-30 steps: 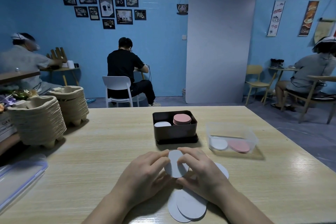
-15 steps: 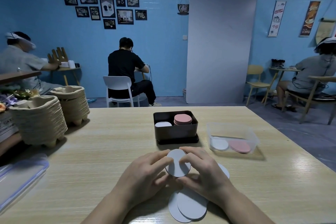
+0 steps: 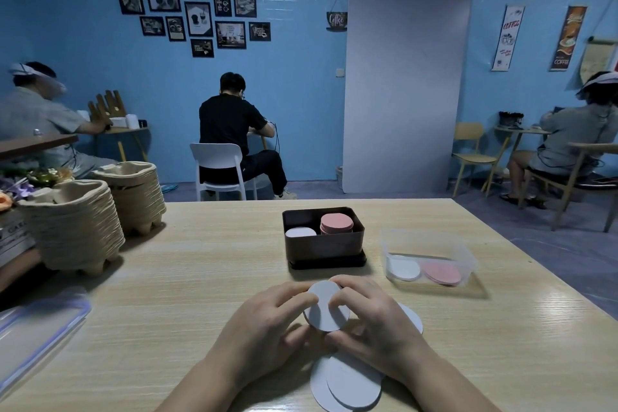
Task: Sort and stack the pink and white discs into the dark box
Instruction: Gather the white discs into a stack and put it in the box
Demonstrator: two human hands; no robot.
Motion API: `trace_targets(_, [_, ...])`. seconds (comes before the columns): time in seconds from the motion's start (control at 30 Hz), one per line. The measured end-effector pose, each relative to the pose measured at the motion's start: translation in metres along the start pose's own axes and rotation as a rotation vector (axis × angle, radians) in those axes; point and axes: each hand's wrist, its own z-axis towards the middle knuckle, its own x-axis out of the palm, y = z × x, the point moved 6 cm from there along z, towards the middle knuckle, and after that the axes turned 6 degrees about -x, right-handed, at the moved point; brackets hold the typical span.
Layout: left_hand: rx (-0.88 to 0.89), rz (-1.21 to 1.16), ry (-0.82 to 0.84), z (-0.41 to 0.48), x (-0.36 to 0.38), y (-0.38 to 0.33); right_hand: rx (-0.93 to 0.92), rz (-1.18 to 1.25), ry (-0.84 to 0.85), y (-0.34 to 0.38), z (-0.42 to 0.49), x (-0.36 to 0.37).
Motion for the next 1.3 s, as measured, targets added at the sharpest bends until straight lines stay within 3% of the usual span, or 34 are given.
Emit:
trace_targets(0.77, [-0.024, 0.075, 0.085, 0.013, 0.000, 0.010, -0.020, -0.034, 0.128, -0.006, 0.024, 0.004])
trace_targets(1.1, [-0.075, 0.112, -0.006, 0.062, -0.023, 0.052, -0.044, 0.020, 0.044, -0.034, 0.087, -0.016])
trace_targets(1.3, [-0.157, 0.245, 0.003, 0.071, -0.017, 0.096, 0.043, -0.016, 0.017, -0.072, 0.132, -0.025])
